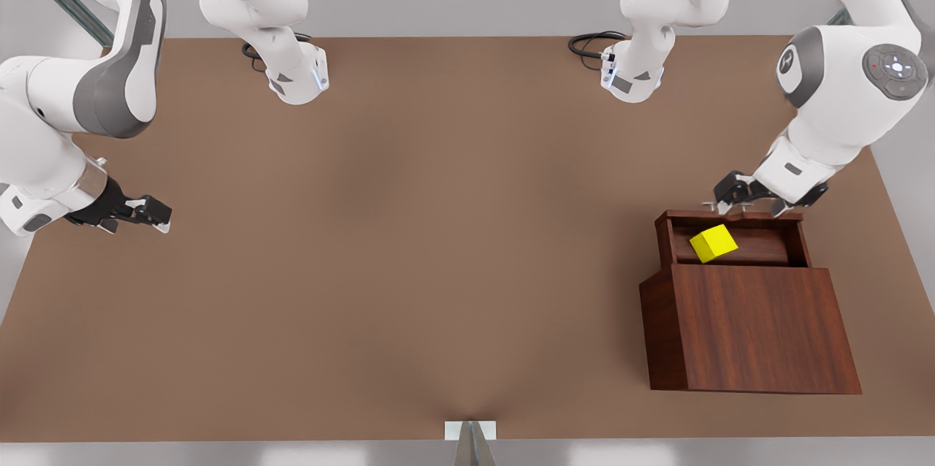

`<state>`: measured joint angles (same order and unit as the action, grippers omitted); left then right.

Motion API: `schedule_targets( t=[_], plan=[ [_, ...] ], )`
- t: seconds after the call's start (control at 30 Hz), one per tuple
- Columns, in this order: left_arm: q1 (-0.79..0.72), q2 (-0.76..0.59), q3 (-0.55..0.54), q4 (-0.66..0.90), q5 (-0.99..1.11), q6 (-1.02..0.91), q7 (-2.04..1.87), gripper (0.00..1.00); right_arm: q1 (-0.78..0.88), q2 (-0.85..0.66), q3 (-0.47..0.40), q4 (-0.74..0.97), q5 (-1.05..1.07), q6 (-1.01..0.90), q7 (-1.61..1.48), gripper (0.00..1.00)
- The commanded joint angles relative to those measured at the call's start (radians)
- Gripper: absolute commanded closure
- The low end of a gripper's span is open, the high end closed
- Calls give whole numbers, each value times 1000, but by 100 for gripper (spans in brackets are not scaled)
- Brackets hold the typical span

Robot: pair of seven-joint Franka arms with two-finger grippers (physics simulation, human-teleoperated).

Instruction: Open the drawer with left arm, place the square in the middle with right arm, and place the square in the drawer with left arm

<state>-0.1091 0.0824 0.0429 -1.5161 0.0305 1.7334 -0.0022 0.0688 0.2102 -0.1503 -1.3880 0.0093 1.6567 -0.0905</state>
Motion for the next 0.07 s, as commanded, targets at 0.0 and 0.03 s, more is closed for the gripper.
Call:
schedule_targets(
  t=[0.0, 0.03],
  plan=[
    [-1, -3, 0, -1, 26, 0, 1, 0, 0, 0, 0, 1, 0, 0, 0, 0],
    [-3, -7, 0, -3, 26, -2, -1, 0, 0, 0, 0, 1, 1, 0, 0, 0]
  ],
)
